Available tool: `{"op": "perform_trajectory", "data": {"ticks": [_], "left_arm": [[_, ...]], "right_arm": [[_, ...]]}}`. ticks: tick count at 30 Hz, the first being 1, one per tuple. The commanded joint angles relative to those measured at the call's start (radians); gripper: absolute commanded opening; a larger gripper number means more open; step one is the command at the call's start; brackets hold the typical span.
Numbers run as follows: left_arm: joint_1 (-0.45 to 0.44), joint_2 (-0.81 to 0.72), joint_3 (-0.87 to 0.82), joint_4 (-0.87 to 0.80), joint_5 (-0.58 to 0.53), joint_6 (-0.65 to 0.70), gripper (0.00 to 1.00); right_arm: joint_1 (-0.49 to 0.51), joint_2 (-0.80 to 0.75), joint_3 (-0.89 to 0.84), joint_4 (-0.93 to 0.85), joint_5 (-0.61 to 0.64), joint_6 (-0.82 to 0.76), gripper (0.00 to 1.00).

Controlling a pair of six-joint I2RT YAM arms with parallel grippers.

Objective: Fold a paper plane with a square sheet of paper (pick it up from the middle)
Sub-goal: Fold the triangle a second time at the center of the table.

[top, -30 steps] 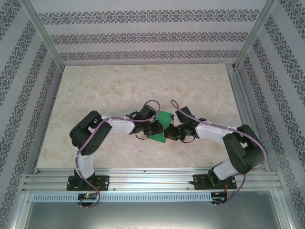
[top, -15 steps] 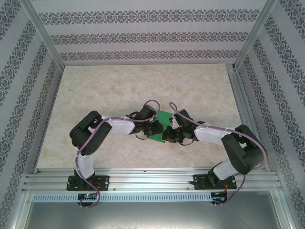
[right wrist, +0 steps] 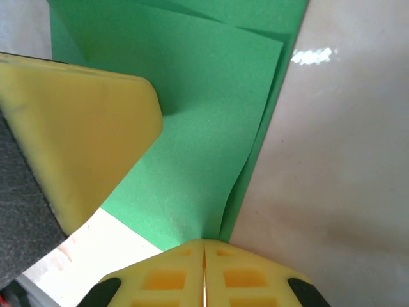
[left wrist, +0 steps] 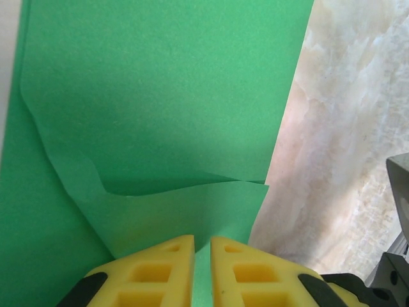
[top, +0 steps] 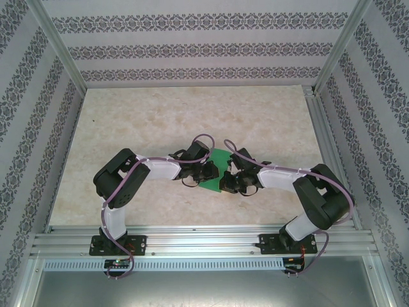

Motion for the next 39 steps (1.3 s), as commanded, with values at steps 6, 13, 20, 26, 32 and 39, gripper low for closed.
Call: {"op": "perform_trajectory", "data": {"ticks": [6,13,20,26,32,39], "left_arm": [[-0.012,0.013,-0.016,0.000,-0.015,-0.005,0.17],[-0.011,0.014,-0.014,0.003,-0.011,-0.011,0.17],[-0.011,0.013,-0.014,0.008,-0.008,-0.014,0.17],[-0.010,0.011,-0.014,0.008,-0.009,-0.011,0.18],[-0.011,-0.004,-0.016,0.030,-0.009,-0.004,0.20],[-0.011,-0.060,-0.027,0.079,0.026,-0.022,0.26]], "right_arm": [[0.030,-0.128,0.028,-0.032,0.033,0.033,0.09],[0.044,-0.061,0.009,0.088,0.008,0.089,0.09],[0.048,0.039,-0.032,0.099,0.043,0.086,0.08],[0.050,0.058,-0.056,0.055,0.088,0.070,0.07],[0.040,0.053,-0.089,0.074,0.075,0.089,0.00],[0.034,0.055,-0.093,0.091,0.066,0.104,0.00]]}}
